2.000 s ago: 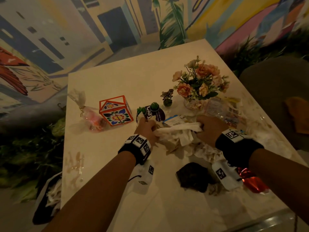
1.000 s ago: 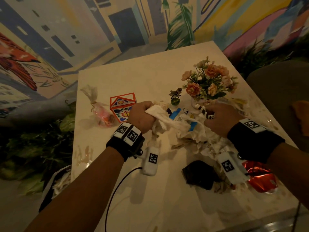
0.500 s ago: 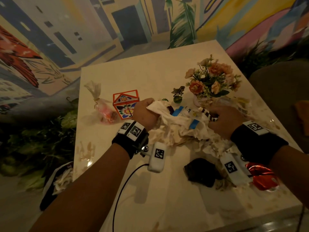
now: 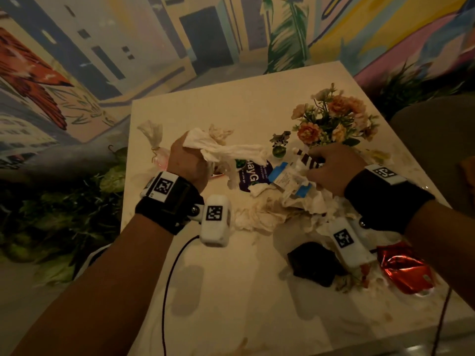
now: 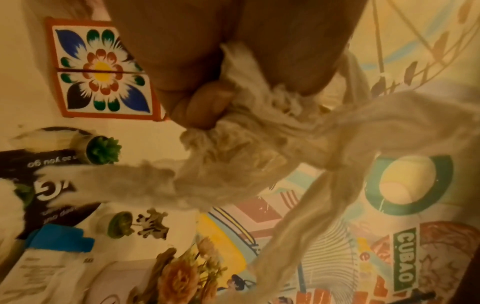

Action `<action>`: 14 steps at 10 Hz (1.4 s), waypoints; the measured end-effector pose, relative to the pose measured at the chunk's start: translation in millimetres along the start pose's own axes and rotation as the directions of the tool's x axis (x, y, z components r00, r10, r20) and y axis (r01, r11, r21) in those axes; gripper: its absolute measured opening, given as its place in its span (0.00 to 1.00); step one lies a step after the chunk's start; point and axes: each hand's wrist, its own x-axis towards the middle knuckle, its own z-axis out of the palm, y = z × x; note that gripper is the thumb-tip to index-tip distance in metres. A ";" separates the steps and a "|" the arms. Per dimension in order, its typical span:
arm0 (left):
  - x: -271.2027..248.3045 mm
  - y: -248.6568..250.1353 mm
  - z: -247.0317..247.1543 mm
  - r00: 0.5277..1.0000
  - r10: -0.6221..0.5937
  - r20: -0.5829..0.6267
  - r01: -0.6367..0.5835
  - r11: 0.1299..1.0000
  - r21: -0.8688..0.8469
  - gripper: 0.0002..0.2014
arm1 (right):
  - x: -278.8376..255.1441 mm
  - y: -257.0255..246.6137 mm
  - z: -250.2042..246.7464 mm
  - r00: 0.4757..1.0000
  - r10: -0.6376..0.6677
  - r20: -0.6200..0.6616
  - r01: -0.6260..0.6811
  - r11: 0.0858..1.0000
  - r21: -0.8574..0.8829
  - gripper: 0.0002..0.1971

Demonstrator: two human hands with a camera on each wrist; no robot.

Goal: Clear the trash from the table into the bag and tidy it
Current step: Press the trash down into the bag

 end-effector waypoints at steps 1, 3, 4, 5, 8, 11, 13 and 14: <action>5.8 -7.8 -39.8 0.994 0.100 0.030 -0.104 0.920 0.377 0.12 | 3.8 -18.0 -1.9 0.998 -0.057 0.007 0.057 0.998 -0.011 0.23; -5.4 -9.0 -117.5 0.990 0.142 -0.011 -0.047 0.403 0.914 0.29 | 9.4 -65.9 7.6 0.981 -0.196 -0.008 0.195 0.977 -0.084 0.07; -5.4 -22.0 -179.9 0.995 0.100 -0.004 -0.016 0.194 0.981 0.29 | 8.1 -98.2 21.6 0.964 -0.263 0.046 0.267 0.957 -0.112 0.08; -9.4 -41.4 -244.1 0.996 -0.007 -0.087 0.087 0.117 0.989 0.32 | 2.6 -137.3 43.0 0.945 -0.315 0.084 0.323 0.940 -0.111 0.14; -17.8 -106.2 -392.7 0.979 -0.094 -0.181 0.192 0.115 0.975 0.17 | -10.1 -277.0 168.3 0.886 -0.438 0.154 0.450 0.892 -0.050 0.08; 19.9 -205.0 -503.1 0.984 -0.173 -0.031 0.075 0.256 0.964 0.07 | -21.8 -390.6 338.3 0.904 -0.295 0.309 0.317 0.948 -0.021 0.05; 20.5 -261.4 -515.7 0.968 -0.236 -0.084 0.235 0.737 0.634 0.17 | -29.6 -400.3 405.6 0.934 -0.095 0.343 0.091 0.995 0.028 0.07; 19.4 -279.7 -512.5 0.954 -0.295 -0.050 0.266 0.762 0.590 0.18 | -30.2 -389.9 432.0 0.934 0.002 0.356 -0.017 0.999 0.040 0.04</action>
